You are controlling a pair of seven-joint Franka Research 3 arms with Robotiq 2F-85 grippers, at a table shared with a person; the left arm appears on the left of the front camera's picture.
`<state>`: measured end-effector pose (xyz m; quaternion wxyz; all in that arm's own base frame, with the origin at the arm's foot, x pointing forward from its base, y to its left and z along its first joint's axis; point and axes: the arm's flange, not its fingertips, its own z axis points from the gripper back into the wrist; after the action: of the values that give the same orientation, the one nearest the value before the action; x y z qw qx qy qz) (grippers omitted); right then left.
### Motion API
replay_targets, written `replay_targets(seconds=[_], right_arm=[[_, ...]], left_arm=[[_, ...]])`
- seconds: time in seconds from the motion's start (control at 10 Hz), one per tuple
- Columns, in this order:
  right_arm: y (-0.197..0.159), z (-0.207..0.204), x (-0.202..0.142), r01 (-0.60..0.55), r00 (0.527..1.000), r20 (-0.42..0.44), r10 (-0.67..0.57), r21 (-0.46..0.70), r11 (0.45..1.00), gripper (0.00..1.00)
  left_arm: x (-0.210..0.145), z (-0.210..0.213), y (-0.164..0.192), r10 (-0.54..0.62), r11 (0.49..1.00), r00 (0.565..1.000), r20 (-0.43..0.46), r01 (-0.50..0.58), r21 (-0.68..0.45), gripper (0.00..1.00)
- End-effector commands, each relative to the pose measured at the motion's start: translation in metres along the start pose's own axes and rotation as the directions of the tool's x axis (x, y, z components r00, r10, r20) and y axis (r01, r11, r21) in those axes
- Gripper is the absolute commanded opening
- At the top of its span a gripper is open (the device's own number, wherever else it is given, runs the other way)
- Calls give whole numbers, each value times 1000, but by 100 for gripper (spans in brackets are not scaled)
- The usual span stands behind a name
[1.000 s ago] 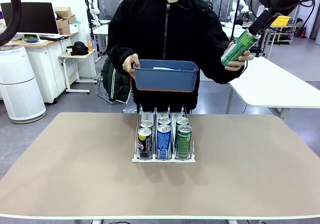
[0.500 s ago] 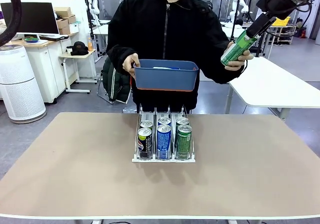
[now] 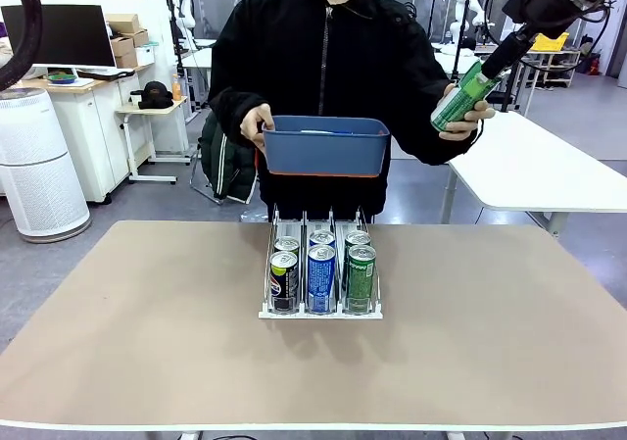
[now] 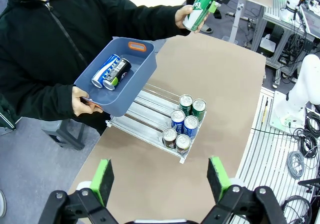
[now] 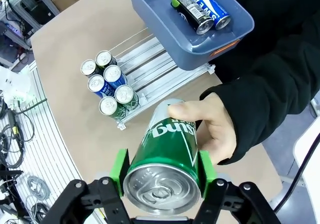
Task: Fill the beverage cans into the dispenser.
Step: Pick up the Sprite handed by the human.
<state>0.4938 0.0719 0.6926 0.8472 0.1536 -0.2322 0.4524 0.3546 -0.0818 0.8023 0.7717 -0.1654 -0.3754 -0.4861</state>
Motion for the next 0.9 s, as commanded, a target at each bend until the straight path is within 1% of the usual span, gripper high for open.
replay_targets(seconds=[0.0, 0.1, 0.2, 0.3, 0.4, 0.5, 0.6, 0.7, 0.8], right_arm=[[-3, -2, -5, -11, 1000, 27, 10, 12, 1000, 42], [-4, -2, -5, -13, 999, 32, 13, 13, 1000, 60], [-3, -2, -4, -17, 999, 31, 17, 13, 1000, 22], [-2, -1, -5, -26, 999, 27, 26, 15, 1000, 47], [-2, 1, -5, -28, 999, 37, 28, 16, 999, 3], [-2, 2, -5, -31, 999, 45, 30, 14, 999, 28], [0, 2, -7, -40, 999, 37, 39, 24, 999, 0], [-2, 3, -7, -47, 998, 38, 46, 30, 998, 9], [-1, 3, -9, -36, 999, 25, 34, 60, 998, 0]], left_arm=[[-1, 0, 0, 2, 1000, 1000, 4, -2, -11, 100], [-1, 0, 0, 2, 1000, 1000, 4, -2, -11, 100], [-1, 0, 0, 2, 1000, 1000, 4, -2, -11, 100], [-1, 0, 0, 2, 1000, 1000, 4, -2, -11, 100], [-1, 0, 0, 2, 1000, 1000, 4, -2, -11, 100], [-1, 0, 0, 2, 1000, 1000, 4, -2, -11, 100], [-1, 0, 0, 2, 1000, 1000, 4, -2, -11, 100], [-1, 0, 0, 2, 1000, 1000, 4, -2, -11, 100], [-1, 0, 0, 2, 1000, 1000, 4, -2, -11, 100]])
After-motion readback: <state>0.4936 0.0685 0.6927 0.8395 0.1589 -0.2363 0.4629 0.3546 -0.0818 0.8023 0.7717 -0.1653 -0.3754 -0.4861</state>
